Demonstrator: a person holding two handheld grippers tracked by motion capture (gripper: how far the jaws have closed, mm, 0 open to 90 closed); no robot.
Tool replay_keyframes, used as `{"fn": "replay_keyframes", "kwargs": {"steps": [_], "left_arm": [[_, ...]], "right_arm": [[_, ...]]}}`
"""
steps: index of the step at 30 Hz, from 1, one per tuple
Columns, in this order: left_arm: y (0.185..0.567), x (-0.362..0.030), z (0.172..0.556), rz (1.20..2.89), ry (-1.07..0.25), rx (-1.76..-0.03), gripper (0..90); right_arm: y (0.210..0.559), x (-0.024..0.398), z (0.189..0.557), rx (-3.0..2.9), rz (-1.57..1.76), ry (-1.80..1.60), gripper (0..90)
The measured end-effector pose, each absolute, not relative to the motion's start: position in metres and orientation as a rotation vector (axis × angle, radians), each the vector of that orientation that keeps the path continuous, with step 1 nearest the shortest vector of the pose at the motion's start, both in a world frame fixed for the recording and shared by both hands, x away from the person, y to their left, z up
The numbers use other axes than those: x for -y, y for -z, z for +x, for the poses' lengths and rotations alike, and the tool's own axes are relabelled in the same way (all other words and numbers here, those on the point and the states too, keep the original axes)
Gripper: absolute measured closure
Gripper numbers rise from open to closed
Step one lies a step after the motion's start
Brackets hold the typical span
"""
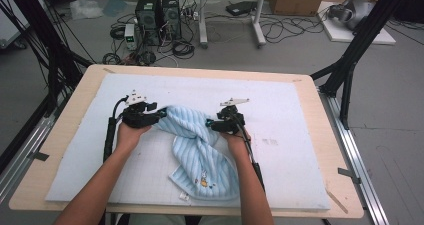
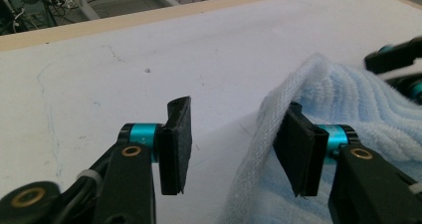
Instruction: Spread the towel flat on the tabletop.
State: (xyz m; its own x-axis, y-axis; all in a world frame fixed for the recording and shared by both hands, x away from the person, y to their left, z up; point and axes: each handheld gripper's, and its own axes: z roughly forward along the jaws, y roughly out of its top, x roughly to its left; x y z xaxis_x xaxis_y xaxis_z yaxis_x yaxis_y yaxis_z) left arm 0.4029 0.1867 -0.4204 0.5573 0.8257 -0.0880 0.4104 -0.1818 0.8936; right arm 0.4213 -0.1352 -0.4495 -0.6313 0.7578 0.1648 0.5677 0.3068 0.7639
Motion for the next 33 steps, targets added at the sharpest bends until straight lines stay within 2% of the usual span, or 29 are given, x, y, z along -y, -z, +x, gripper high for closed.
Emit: {"fn": "replay_keyframes", "kwargs": {"steps": [1,2,3,4,10,16,23,26,27,28,29,31,32,33], "left_arm": [[0.421,-0.187,0.403,1.798,-0.522,-1.019,51.9],[0.421,-0.187,0.403,1.800,-0.520,-1.018,51.8],[0.421,-0.187,0.403,1.797,-0.521,-1.017,51.8],[0.420,-0.188,0.403,1.797,-0.523,-1.017,51.7],[0.421,-0.188,0.404,1.790,-0.517,-1.011,52.7],[0.419,-0.186,0.403,1.775,-0.519,-1.012,47.1],[0.416,-0.192,0.401,1.754,-0.511,-1.015,47.8],[0.419,-0.187,0.401,1.760,-0.460,-1.002,49.2],[0.421,-0.179,0.401,1.785,-0.428,-0.977,49.2],[0.421,-0.179,0.401,1.785,-0.428,-0.977,49.3],[0.423,-0.174,0.401,1.800,-0.411,-0.957,49.4],[0.426,-0.160,0.399,1.836,-0.368,-0.901,50.5],[0.426,-0.160,0.399,1.836,-0.368,-0.901,50.8],[0.429,-0.152,0.397,1.848,-0.344,-0.871,51.5]], "right_arm": [[0.451,0.131,0.421,-2.360,1.189,-1.187,59.0],[0.450,0.130,0.421,-2.370,1.152,-1.173,75.0],[0.450,0.130,0.422,-2.422,1.117,-1.204,83.3],[0.449,0.129,0.421,-2.442,1.079,-1.183,86.8],[0.441,0.138,0.424,-2.387,1.088,-1.197,87.6],[0.428,0.153,0.425,-2.200,1.141,-1.062,88.0],[0.416,0.192,0.428,-1.923,1.352,-0.871,87.7],[0.418,0.197,0.427,-1.944,1.364,-0.874,86.7],[0.417,0.199,0.424,-1.949,1.353,-0.907,81.8],[0.417,0.199,0.424,-1.949,1.353,-0.907,81.8],[0.415,0.202,0.421,-1.942,1.351,-0.953,73.4],[0.412,0.207,0.417,-1.922,1.355,-0.997,64.5],[0.412,0.207,0.417,-1.922,1.355,-0.997,64.5],[0.408,0.212,0.410,-1.911,1.349,-1.027,60.0]]}}
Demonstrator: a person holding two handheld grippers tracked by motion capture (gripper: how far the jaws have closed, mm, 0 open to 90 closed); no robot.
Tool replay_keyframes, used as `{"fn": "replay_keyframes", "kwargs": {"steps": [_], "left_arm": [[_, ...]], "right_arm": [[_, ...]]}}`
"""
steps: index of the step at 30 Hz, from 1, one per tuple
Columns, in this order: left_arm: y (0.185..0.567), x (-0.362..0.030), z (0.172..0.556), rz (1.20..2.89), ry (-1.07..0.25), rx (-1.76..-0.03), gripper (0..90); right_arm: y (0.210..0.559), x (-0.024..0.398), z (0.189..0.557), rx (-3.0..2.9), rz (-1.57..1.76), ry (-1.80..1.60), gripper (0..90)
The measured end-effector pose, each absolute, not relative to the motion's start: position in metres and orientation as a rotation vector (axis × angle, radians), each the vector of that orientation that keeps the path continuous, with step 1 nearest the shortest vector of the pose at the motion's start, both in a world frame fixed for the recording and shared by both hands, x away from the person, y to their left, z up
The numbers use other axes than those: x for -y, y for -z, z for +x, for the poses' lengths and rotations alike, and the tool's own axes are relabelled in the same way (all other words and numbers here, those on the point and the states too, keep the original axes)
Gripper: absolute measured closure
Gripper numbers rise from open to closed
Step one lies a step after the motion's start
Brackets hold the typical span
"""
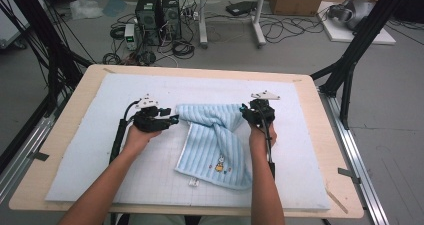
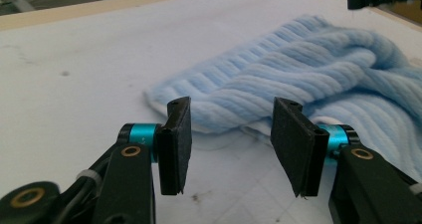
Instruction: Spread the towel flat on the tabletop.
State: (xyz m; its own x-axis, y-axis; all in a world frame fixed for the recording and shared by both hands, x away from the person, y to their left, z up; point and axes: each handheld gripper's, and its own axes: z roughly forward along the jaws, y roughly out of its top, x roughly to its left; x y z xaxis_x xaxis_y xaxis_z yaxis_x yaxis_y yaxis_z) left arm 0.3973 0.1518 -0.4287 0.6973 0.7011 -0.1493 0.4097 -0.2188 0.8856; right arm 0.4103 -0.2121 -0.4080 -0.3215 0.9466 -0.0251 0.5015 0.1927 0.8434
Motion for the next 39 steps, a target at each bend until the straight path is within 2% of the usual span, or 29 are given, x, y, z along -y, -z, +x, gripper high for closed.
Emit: {"fn": "replay_keyframes", "kwargs": {"steps": [5,12,14,18,19,31,34,35,37,38,39], "left_arm": [[0.433,-0.137,0.400,1.855,-0.296,-0.860,51.9],[0.436,-0.100,0.417,1.956,-0.342,-0.818,49.9],[0.437,-0.090,0.422,1.997,-0.352,-0.814,55.6],[0.438,-0.077,0.429,2.061,-0.392,-0.801,83.3],[0.438,-0.076,0.429,2.058,-0.412,-0.787,85.0],[0.424,-0.101,0.447,1.954,-0.421,-0.866,85.9],[0.422,-0.106,0.450,1.946,-0.434,-0.876,85.9],[0.422,-0.106,0.450,1.946,-0.434,-0.876,85.9],[0.421,-0.111,0.451,1.937,-0.434,-0.891,85.9],[0.421,-0.111,0.451,1.937,-0.434,-0.891,85.8],[0.421,-0.113,0.452,1.929,-0.433,-0.899,85.8]], "right_arm": [[0.404,0.226,0.387,-1.935,1.285,-1.086,54.4],[0.410,0.236,0.361,-1.975,1.244,-1.131,51.7],[0.413,0.236,0.352,-2.003,1.213,-1.165,50.7],[0.416,0.232,0.343,-2.049,1.170,-1.211,49.3],[0.416,0.230,0.342,-2.061,1.151,-1.228,49.2],[0.421,0.165,0.336,-2.343,0.857,-1.416,46.4],[0.430,0.130,0.342,-2.480,0.789,-1.386,44.4],[0.430,0.130,0.342,-2.480,0.789,-1.386,44.4],[0.441,0.107,0.349,-2.533,0.789,-1.262,49.6],[0.445,0.101,0.351,-2.552,0.788,-1.204,55.2],[0.445,0.101,0.351,-2.552,0.788,-1.204,55.2]]}}
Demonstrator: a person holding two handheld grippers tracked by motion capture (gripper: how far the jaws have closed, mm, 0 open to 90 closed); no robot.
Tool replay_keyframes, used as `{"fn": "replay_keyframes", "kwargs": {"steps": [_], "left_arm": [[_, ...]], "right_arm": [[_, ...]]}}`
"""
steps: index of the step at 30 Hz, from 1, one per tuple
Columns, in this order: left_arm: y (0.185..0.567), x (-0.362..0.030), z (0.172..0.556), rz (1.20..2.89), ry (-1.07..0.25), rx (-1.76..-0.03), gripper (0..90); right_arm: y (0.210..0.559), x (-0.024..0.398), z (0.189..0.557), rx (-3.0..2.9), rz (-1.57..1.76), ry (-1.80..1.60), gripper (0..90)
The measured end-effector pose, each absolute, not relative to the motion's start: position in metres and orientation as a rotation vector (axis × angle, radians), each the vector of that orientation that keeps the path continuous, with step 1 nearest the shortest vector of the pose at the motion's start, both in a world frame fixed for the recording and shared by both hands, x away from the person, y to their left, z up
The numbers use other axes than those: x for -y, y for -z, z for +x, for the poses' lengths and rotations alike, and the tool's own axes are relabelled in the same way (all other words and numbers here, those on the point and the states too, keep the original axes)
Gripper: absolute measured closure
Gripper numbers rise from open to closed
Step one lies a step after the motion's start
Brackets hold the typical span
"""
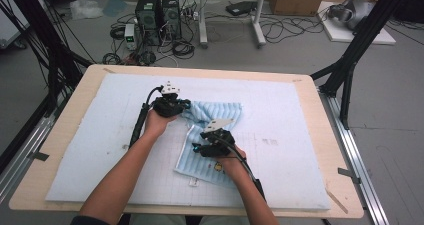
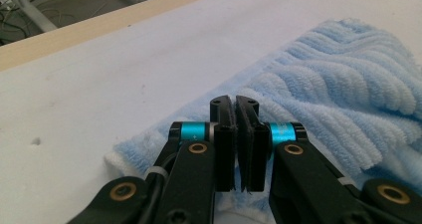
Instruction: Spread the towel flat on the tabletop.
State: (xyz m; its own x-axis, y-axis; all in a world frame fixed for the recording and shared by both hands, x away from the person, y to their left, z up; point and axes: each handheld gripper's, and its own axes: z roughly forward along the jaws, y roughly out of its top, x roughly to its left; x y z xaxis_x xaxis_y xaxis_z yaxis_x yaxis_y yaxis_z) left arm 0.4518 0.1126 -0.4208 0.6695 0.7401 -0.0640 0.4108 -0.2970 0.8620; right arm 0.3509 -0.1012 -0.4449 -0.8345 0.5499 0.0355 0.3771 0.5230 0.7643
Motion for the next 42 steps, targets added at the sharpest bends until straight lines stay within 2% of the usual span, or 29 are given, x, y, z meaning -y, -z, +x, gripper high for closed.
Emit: {"fn": "replay_keyframes", "kwargs": {"steps": [1,2,4,13,16,19,20,22,24,25,26,27,28,32,36,37,38,39,40,42], "left_arm": [[0.420,-0.115,0.452,1.925,-0.437,-0.905,85.8],[0.419,-0.117,0.453,1.916,-0.439,-0.912,85.8],[0.418,-0.122,0.454,1.906,-0.445,-0.921,85.8],[0.415,-0.146,0.459,1.864,-0.482,-0.992,85.9],[0.414,-0.157,0.461,1.855,-0.500,-1.033,86.0],[0.414,-0.169,0.462,1.843,-0.537,-1.077,86.0],[0.413,-0.173,0.462,1.832,-0.541,-1.088,86.0],[0.412,-0.182,0.462,1.809,-0.546,-1.113,83.8],[0.411,-0.184,0.462,1.798,-0.542,-1.122,81.3],[0.410,-0.187,0.461,1.768,-0.544,-1.158,65.5],[0.410,-0.187,0.461,1.768,-0.544,-1.158,59.9],[0.409,-0.188,0.460,1.757,-0.538,-1.164,59.9],[0.408,-0.191,0.458,1.749,-0.553,-1.158,54.0],[0.409,-0.195,0.453,1.725,-0.559,-1.159,51.1],[0.413,-0.202,0.446,1.721,-0.551,-1.153,50.4],[0.413,-0.203,0.446,1.731,-0.531,-1.156,49.4],[0.414,-0.204,0.445,1.728,-0.517,-1.154,47.3],[0.414,-0.204,0.442,1.722,-0.526,-1.138,49.0],[0.414,-0.205,0.440,1.717,-0.543,-1.122,50.0],[0.414,-0.207,0.437,1.719,-0.538,-1.119,50.0]], "right_arm": [[0.448,0.097,0.352,-2.567,0.779,-1.157,60.9],[0.448,0.095,0.353,-2.566,0.769,-1.175,72.5],[0.448,0.090,0.352,-2.593,0.746,-1.183,84.3],[0.448,0.068,0.329,-2.900,0.465,-1.386,85.7],[0.448,0.052,0.312,-2.977,0.318,-1.442,81.4],[0.443,0.050,0.306,-2.955,0.298,-1.465,64.1],[0.439,0.055,0.308,-2.932,0.345,-1.496,62.4],[0.425,0.085,0.319,-2.756,0.519,-1.596,53.7],[0.421,0.097,0.325,-2.672,0.597,-1.619,51.4],[0.416,0.121,0.335,-2.503,0.765,-1.556,51.9],[0.416,0.132,0.341,-2.442,0.854,-1.506,52.8],[0.416,0.132,0.341,-2.442,0.854,-1.506,52.8],[0.420,0.146,0.351,-2.362,0.986,-1.411,53.5],[0.431,0.147,0.362,-2.349,1.079,-1.392,51.5],[0.447,0.126,0.376,-2.427,1.086,-1.253,50.8],[0.451,0.121,0.379,-2.448,1.089,-1.215,52.9],[0.448,0.118,0.383,-2.447,1.023,-1.182,68.2],[0.448,0.116,0.384,-2.471,0.977,-1.133,75.2],[0.447,0.115,0.384,-2.477,0.938,-1.118,86.3],[0.444,0.116,0.386,-2.434,0.918,-1.045,87.0]]}}
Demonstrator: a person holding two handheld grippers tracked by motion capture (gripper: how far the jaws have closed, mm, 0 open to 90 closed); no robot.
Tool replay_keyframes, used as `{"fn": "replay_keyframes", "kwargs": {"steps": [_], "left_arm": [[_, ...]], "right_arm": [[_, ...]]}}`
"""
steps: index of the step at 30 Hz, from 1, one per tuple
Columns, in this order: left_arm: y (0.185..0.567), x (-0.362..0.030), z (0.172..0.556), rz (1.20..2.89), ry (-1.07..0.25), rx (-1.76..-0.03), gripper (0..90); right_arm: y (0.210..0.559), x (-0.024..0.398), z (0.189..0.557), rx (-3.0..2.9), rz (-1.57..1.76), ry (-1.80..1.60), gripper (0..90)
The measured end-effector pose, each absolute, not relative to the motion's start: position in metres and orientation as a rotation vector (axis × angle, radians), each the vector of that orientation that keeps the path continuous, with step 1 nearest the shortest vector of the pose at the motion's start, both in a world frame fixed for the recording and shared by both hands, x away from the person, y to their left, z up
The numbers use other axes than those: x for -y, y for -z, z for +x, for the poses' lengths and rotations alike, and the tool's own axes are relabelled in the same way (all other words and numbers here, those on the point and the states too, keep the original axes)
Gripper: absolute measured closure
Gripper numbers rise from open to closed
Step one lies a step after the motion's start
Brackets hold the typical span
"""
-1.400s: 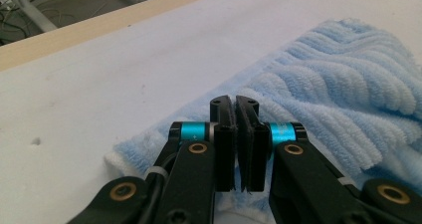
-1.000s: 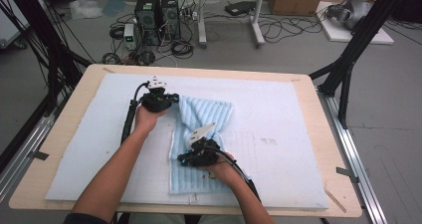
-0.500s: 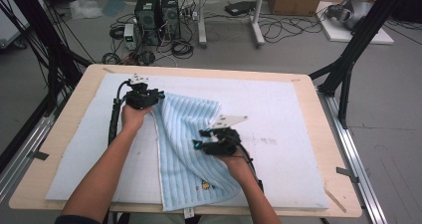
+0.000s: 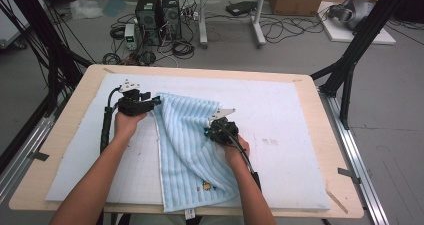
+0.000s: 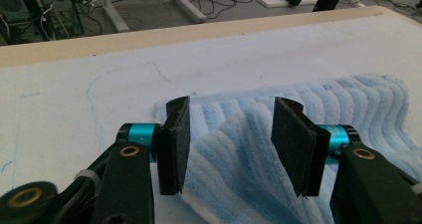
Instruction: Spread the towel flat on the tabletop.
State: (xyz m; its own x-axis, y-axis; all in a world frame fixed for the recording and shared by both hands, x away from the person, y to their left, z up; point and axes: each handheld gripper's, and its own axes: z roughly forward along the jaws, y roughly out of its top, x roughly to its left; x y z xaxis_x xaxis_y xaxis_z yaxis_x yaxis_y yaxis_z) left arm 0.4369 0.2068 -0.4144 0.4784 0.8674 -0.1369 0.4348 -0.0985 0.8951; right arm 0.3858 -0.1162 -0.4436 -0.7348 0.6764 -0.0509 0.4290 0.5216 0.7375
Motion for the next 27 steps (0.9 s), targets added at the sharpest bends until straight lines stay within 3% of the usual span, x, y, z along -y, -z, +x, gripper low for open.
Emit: {"fn": "replay_keyframes", "kwargs": {"steps": [15,16,17,18,19,20,27], "left_arm": [[0.427,-0.194,0.416,1.776,-0.493,-1.056,48.7],[0.427,-0.192,0.415,1.795,-0.480,-1.050,47.8],[0.429,-0.186,0.413,1.816,-0.449,-1.028,47.2],[0.429,-0.186,0.413,1.816,-0.449,-1.028,47.1],[0.430,-0.183,0.410,1.814,-0.446,-1.013,47.4],[0.430,-0.179,0.409,1.828,-0.441,-0.996,47.3],[0.439,-0.153,0.403,1.916,-0.388,-0.933,46.1]], "right_arm": [[0.426,0.184,0.413,-2.058,1.233,-0.839,86.5],[0.426,0.188,0.414,-2.044,1.264,-0.857,83.8],[0.426,0.191,0.414,-2.034,1.292,-0.884,75.5],[0.426,0.191,0.414,-2.034,1.292,-0.884,75.5],[0.425,0.196,0.412,-2.017,1.321,-0.947,64.9],[0.424,0.197,0.409,-2.012,1.310,-0.965,62.0],[0.415,0.215,0.387,-2.000,1.239,-1.007,56.0]]}}
